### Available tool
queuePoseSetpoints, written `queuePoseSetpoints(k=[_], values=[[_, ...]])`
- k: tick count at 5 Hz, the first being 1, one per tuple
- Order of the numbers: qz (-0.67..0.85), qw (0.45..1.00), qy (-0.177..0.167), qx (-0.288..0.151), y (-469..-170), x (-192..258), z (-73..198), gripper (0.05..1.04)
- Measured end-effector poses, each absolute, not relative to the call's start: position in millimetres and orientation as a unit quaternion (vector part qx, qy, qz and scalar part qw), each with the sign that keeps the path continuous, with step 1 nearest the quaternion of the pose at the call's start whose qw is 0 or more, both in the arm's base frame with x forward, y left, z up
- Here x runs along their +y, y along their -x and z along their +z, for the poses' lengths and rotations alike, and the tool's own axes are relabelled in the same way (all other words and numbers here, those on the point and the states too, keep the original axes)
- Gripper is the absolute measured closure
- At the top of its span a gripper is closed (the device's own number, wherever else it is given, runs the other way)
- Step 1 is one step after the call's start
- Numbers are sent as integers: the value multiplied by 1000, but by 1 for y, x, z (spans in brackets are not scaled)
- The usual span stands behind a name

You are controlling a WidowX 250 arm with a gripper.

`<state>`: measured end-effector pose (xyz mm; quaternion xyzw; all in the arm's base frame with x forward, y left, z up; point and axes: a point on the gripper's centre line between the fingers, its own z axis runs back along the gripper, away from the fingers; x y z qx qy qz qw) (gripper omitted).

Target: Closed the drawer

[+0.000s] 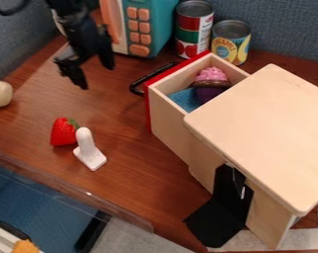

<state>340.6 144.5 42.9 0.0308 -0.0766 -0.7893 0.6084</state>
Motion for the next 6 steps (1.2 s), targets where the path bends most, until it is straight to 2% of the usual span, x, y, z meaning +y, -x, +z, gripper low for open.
queuePoseSetpoints(k=[2,4,5,6], values=[[-791,610,-16,-45,-354,103,26,83],[-789,612,-6,-50,-356,87,27,83],[-793,608,10,-46,-345,78,18,82],[-800,598,6,-51,-335,66,23,83]])
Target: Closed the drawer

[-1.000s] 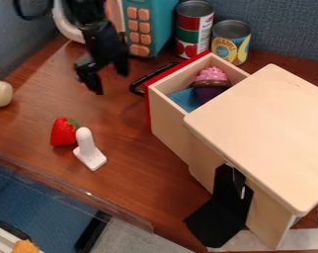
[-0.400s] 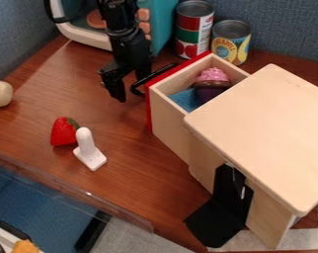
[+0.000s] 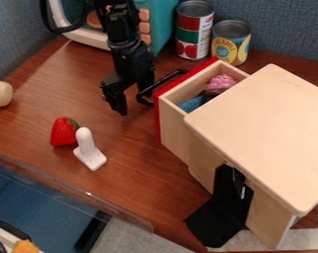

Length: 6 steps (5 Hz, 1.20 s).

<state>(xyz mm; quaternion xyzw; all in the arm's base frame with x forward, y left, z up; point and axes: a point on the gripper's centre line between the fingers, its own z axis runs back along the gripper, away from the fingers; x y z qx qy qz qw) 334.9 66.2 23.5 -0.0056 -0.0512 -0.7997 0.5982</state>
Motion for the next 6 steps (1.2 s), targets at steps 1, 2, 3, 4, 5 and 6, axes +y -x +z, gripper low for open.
queuePoseSetpoints(k=[1,2,3,4,5,6], values=[[-803,594,3,-51,-326,61,18,83],[-809,586,4,-47,-318,57,11,83],[-816,576,8,-45,-317,49,9,83],[-825,564,18,-40,-314,35,7,83],[-832,552,29,-37,-310,20,7,83],[-835,548,41,-31,-305,7,7,83]])
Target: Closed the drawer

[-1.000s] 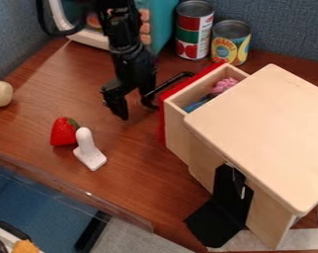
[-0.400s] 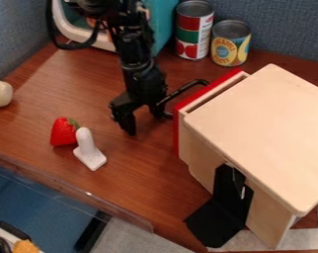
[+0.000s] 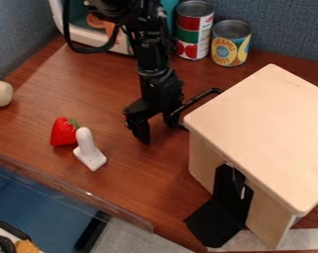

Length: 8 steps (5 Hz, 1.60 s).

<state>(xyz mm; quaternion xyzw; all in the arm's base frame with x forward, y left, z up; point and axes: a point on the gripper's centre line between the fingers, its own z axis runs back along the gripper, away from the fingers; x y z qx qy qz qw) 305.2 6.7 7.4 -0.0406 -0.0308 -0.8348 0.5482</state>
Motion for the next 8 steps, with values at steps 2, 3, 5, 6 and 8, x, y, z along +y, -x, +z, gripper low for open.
queuePoseSetpoints(k=[2,3,5,6,8], values=[[-838,544,45,-23,-301,-3,6,83],[-835,548,42,-16,-295,-3,7,83],[-737,675,27,-26,-326,65,50,84],[-644,764,23,-34,-336,119,86,84],[-473,880,17,-37,-317,169,107,84]])
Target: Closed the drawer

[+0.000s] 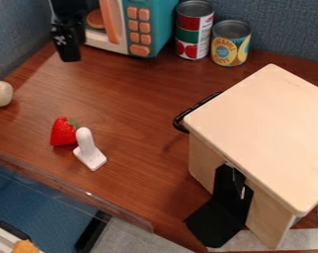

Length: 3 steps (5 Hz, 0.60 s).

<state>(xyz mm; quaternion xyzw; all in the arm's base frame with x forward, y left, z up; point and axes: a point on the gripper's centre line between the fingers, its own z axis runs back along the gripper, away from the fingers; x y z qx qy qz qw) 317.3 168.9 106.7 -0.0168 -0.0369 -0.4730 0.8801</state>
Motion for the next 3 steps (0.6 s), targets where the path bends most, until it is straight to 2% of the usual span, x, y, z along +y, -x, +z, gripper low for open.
queuePoseSetpoints(k=[1,3], values=[[-462,885,24,-47,-305,173,111,84],[-482,872,39,-75,-281,155,139,84]])
